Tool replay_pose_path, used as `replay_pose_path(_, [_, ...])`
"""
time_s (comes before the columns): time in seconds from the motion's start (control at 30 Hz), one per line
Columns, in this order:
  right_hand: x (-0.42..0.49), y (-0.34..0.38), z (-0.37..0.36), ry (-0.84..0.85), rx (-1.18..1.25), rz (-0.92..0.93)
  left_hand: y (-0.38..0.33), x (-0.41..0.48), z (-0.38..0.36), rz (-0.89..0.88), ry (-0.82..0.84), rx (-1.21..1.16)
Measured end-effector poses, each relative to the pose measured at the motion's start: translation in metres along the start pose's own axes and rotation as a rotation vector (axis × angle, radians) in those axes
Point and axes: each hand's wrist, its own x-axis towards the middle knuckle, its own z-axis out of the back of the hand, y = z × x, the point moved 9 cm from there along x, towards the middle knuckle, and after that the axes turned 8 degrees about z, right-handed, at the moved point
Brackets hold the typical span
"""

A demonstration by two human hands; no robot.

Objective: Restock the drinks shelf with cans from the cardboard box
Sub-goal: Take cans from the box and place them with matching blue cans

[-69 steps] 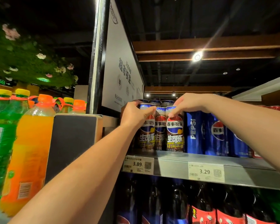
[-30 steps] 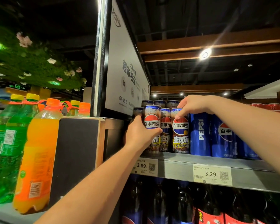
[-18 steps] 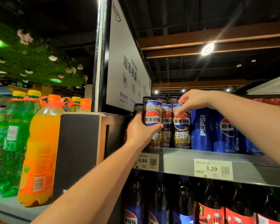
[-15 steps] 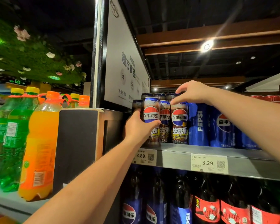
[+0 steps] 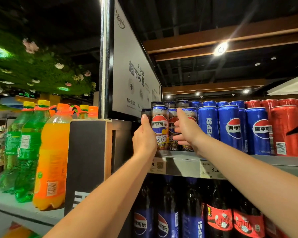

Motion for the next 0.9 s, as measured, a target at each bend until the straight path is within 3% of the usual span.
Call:
replay_pose_path(0.13, [-0.007, -0.009, -0.017, 0.142, 0.089, -0.11, 0.007, 0.005, -0.002, 0.064, 0.044, -0.086])
replay_pose_path(0.9, [0.002, -0.009, -0.046, 0.238, 0.116, -0.082, 0.007, 0.003, 0.013, 0.162, 0.039, -0.084])
